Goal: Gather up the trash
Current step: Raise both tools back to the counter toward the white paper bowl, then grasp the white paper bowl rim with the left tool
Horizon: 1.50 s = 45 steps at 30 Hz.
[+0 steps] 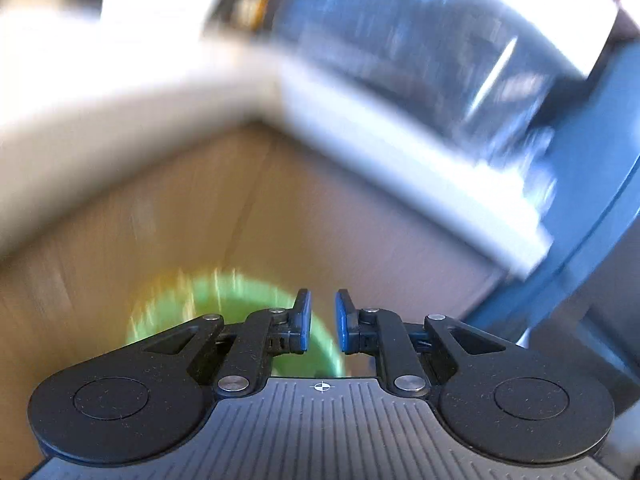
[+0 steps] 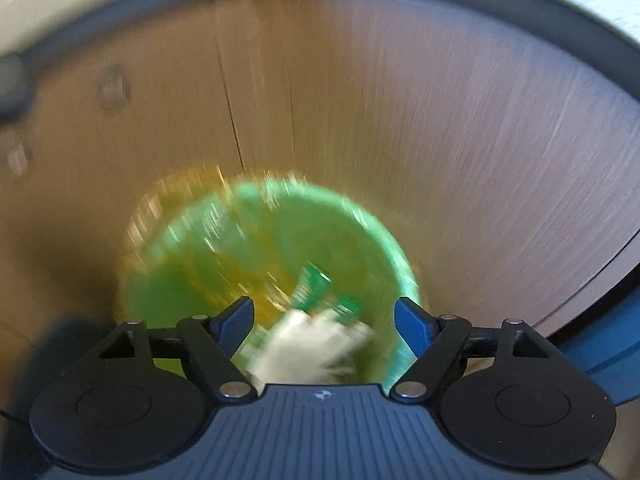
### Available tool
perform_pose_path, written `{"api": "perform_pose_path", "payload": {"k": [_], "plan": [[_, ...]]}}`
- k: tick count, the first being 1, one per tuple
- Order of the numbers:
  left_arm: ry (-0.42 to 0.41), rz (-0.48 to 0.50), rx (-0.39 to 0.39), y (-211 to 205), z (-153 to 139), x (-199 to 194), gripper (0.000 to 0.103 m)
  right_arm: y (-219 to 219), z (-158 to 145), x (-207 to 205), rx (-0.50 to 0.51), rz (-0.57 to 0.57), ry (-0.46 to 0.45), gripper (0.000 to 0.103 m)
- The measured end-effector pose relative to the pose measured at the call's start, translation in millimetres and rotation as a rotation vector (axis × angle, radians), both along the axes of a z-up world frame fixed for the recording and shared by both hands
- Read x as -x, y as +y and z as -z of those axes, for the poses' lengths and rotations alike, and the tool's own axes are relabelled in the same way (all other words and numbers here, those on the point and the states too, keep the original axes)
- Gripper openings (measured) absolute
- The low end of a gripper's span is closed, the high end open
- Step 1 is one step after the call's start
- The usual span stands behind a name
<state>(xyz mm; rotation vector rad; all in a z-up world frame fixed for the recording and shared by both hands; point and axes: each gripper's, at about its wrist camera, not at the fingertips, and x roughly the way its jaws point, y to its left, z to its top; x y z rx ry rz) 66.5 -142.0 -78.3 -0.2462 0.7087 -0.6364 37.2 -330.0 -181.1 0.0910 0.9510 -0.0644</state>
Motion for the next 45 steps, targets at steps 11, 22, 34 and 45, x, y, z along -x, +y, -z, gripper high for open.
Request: {"api": "perform_pose_path", "payload": {"k": [11, 22, 34, 45], "plan": [[-0.212, -0.408, -0.161, 56, -167, -99, 0.016, -2, -157, -43, -0.120, -0.085, -0.334, 0.080], [-0.004, -0.490, -0.220, 97, -128, -234, 0.016, 15, -217, -100, -0.171, -0.119, -0.399, 0.080], [0.003, -0.332, -0.269, 128, -99, -208, 0.026, 78, -252, -154, -0.093, -0.232, -0.430, 0.080], [-0.020, -0.343, -0.315, 196, -110, -98, 0.024, 220, -261, -183, -0.112, -0.675, -0.174, 0.050]]}}
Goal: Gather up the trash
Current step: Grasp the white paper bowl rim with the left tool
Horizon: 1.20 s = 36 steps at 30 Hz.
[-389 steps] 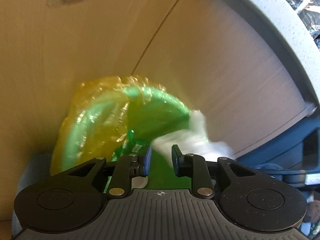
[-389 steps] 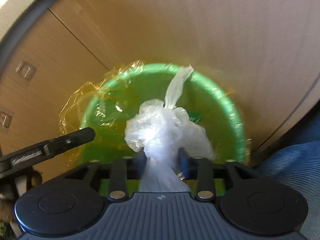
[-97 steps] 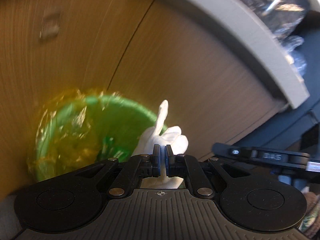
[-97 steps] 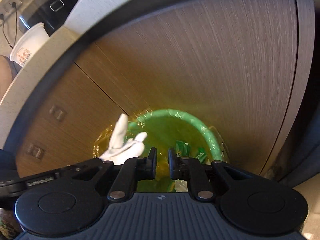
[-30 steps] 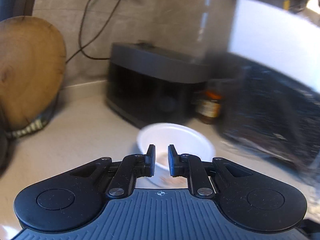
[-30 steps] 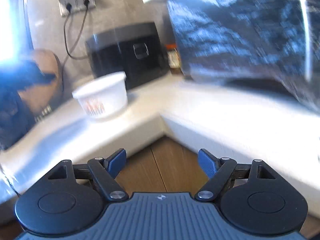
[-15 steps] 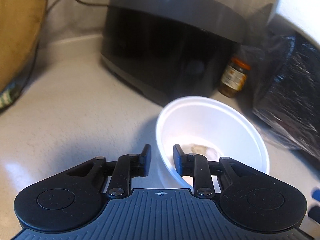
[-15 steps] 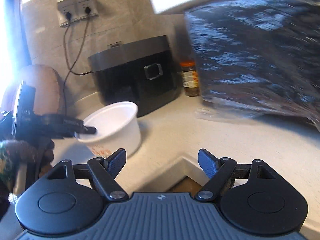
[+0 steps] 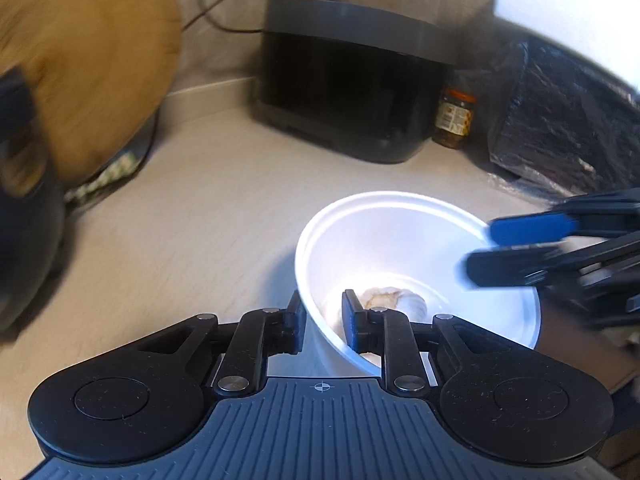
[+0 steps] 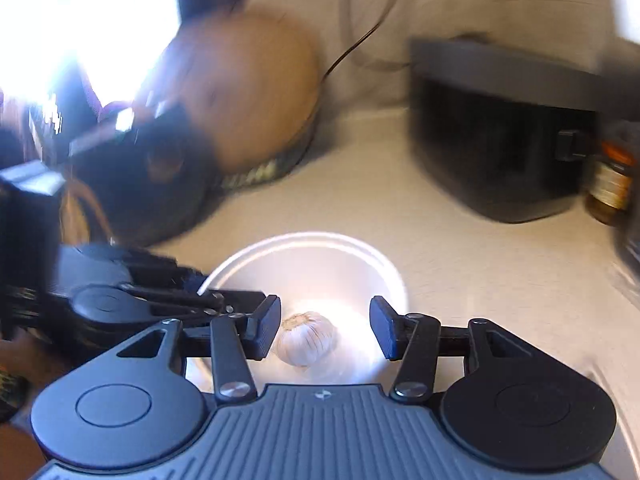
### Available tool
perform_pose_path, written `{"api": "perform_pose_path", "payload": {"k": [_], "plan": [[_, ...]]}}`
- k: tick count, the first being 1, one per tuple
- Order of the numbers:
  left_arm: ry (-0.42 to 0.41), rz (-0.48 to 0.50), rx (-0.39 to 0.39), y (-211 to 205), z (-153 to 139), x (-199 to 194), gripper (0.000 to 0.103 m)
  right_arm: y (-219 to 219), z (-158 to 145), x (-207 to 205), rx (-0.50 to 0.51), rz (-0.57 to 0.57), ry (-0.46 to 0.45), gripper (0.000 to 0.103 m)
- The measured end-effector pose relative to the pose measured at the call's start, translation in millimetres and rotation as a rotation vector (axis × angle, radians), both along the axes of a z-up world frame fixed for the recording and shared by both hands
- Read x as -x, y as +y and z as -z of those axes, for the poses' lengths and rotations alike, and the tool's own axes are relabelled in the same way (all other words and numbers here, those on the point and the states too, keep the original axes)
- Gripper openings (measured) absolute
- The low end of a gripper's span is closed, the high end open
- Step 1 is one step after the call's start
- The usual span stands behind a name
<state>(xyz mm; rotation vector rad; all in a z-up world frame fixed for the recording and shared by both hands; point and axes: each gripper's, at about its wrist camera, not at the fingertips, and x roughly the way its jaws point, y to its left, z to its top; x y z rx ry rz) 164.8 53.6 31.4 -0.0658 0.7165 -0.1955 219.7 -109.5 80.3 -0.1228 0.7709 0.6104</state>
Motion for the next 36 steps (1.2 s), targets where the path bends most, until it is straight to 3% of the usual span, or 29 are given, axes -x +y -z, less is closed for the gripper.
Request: {"api": "perform_pose_path", "payload": {"k": [5, 9, 12, 14, 23, 25, 30, 33, 34, 36], "plan": [[-0.014, -0.089, 0.128, 42, -5, 14, 0.024, 50, 12, -16, 0.142, -0.050, 0.094, 0.050], [-0.012, -0.099, 0.200, 64, -11, 21, 0.025, 80, 21, -21, 0.199, -0.086, 0.170, 0.050], [-0.024, -0.093, 0.196, 66, -13, 23, 0.026, 101, 30, -17, 0.266, -0.113, 0.211, 0.052], [-0.024, -0.087, 0.192, 66, -13, 24, 0.026, 111, 35, -15, 0.319, -0.108, 0.189, 0.056], [-0.025, -0.059, 0.131, 58, -12, 32, 0.026, 122, 36, 0, 0.372, -0.166, 0.188, 0.055], [-0.025, -0.053, 0.121, 55, -12, 32, 0.026, 123, 35, 7, 0.378, -0.185, 0.169, 0.045], [-0.026, -0.044, 0.105, 52, -13, 35, 0.026, 121, 31, 18, 0.350, -0.167, 0.136, 0.040], [-0.029, -0.044, 0.100, 51, -14, 36, 0.026, 114, 19, 18, 0.311, -0.147, 0.110, 0.021], [-0.030, -0.044, 0.098, 51, -15, 36, 0.026, 112, 15, 19, 0.305, -0.146, 0.100, 0.003], [-0.031, -0.044, 0.097, 50, -15, 37, 0.026, 110, 9, 21, 0.309, -0.140, 0.072, 0.001]]}}
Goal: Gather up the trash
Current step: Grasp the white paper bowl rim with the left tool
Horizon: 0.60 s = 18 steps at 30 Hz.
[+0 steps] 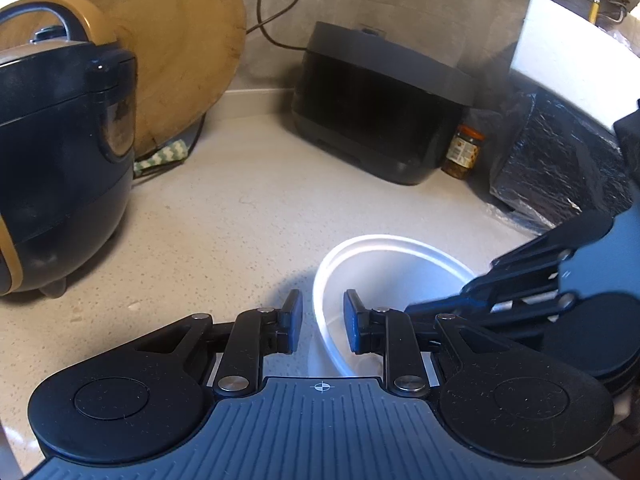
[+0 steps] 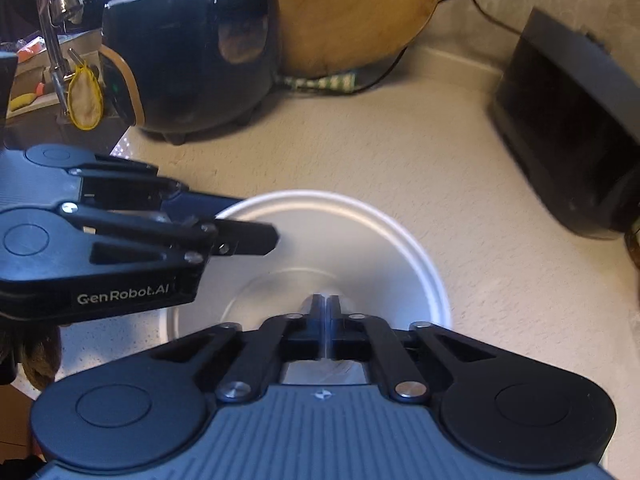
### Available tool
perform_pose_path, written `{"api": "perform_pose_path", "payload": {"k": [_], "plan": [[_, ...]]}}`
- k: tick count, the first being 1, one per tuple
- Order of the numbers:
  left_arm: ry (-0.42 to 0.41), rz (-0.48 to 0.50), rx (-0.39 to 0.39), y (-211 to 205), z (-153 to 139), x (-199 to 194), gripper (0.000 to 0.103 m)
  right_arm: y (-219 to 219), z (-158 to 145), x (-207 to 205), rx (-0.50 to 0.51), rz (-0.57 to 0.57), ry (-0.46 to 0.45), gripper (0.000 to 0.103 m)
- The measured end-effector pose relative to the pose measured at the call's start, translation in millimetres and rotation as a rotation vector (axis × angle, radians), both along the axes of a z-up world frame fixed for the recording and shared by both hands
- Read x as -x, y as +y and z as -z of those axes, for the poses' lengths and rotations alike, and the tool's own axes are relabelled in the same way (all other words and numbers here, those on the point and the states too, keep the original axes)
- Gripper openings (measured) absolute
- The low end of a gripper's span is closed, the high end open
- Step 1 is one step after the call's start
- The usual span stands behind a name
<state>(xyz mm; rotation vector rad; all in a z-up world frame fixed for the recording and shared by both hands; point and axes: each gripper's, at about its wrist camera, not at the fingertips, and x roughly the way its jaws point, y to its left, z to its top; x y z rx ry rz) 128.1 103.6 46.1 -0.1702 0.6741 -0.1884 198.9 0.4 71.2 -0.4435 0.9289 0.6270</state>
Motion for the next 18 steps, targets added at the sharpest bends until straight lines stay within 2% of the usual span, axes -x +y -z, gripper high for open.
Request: {"api": "perform_pose_path", "payload": {"k": [11, 18], "plan": [[0.033, 0.005, -0.019, -9, 8, -6, 0.026, -28, -7, -1, -0.063, 0.078, 0.001, 0.002], [0.102, 0.016, -0.001, -11, 27, -25, 0.024, -43, 7, -1, -0.105, 0.100, 0.025, 0.003]]}}
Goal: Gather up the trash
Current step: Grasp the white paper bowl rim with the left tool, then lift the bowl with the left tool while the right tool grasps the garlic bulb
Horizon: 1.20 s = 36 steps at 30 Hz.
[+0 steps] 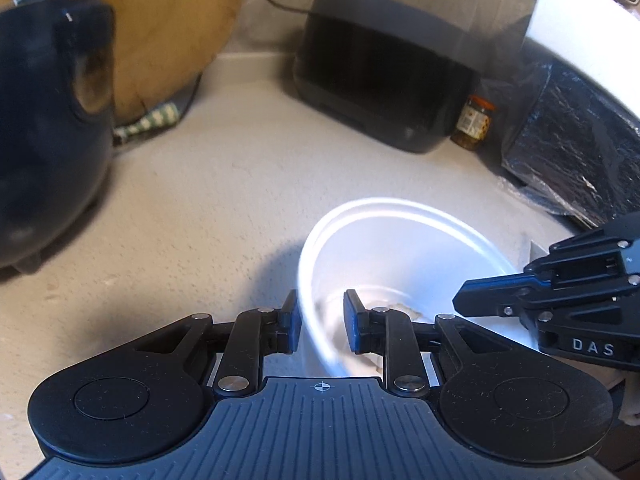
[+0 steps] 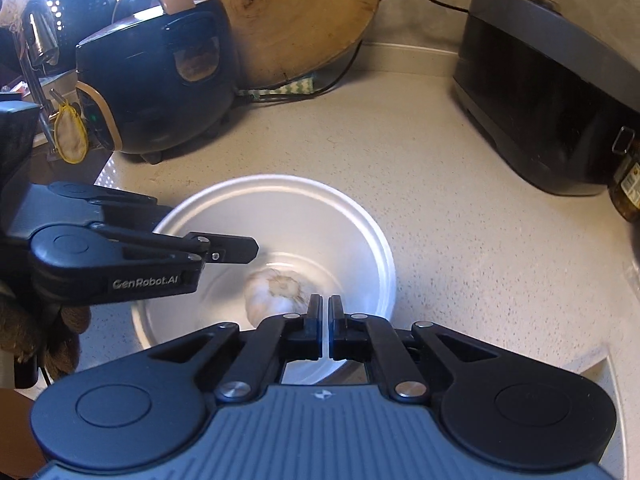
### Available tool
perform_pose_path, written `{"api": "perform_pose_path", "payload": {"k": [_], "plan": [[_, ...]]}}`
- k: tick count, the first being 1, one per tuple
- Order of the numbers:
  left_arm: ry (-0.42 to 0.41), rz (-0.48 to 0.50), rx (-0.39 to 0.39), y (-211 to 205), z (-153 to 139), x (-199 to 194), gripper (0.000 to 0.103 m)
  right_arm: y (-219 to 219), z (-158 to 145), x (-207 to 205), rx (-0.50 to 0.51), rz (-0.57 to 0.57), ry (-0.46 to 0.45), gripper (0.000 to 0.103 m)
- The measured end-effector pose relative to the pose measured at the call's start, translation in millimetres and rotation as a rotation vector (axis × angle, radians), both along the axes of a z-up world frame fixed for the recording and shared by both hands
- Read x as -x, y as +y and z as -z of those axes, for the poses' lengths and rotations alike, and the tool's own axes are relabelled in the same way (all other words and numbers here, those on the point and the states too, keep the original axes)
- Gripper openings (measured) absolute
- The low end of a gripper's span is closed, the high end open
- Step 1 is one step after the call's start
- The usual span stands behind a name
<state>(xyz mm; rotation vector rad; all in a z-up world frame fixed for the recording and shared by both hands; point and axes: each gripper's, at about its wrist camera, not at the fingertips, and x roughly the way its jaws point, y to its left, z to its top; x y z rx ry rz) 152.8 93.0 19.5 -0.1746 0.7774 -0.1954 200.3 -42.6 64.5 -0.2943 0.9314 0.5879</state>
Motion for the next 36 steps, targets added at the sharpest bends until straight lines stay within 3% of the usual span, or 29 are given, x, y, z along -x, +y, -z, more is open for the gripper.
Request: {"api": "perform_pose_path", "payload": {"k": [6, 10, 12, 14, 16, 17, 19, 22, 27, 29, 33, 36], "plan": [[-0.094, 0.022, -0.017, -8, -30, -21, 0.016, -21, 16, -10, -0.117, 0.056, -0.063, 0.003], [-0.231, 0.043, -0.226, -34, -53, -39, 0.015, -41, 22, -25, -0.230, 0.141, -0.118, 0.003], [-0.312, 0.030, -0.353, -48, -61, -45, 0.017, -55, 17, -21, -0.281, 0.156, -0.169, 0.009], [-0.407, -0.003, -0.507, -63, -61, -52, 0.017, -70, 11, -16, -0.319, 0.173, -0.214, 0.033], [-0.478, -0.013, -0.638, -81, -55, -62, 0.019, -84, 11, -13, -0.319, 0.198, -0.258, 0.050], [-0.476, 0.002, -0.662, -90, -50, -67, 0.019, -89, 12, -13, -0.304, 0.214, -0.280, 0.050], [-0.420, 0.053, -0.651, -107, -39, -76, 0.023, -101, 19, -13, -0.261, 0.248, -0.315, 0.050], [-0.484, 0.146, -0.690, -134, -29, -65, 0.023, -120, 32, -13, -0.228, 0.293, -0.334, 0.050], [-0.432, 0.154, -0.596, -140, -38, -71, 0.023, -130, 41, -16, -0.305, 0.272, -0.283, 0.052], [-0.413, 0.146, -0.545, -135, -41, -75, 0.023, -121, 42, -13, -0.350, 0.214, -0.273, 0.059], [-0.405, 0.140, -0.496, -126, -42, -69, 0.023, -85, 45, -13, -0.349, 0.108, -0.295, 0.060], [-0.396, 0.155, -0.469, -121, -45, -65, 0.024, -61, 50, -31, -0.340, 0.083, -0.247, 0.060]]}}
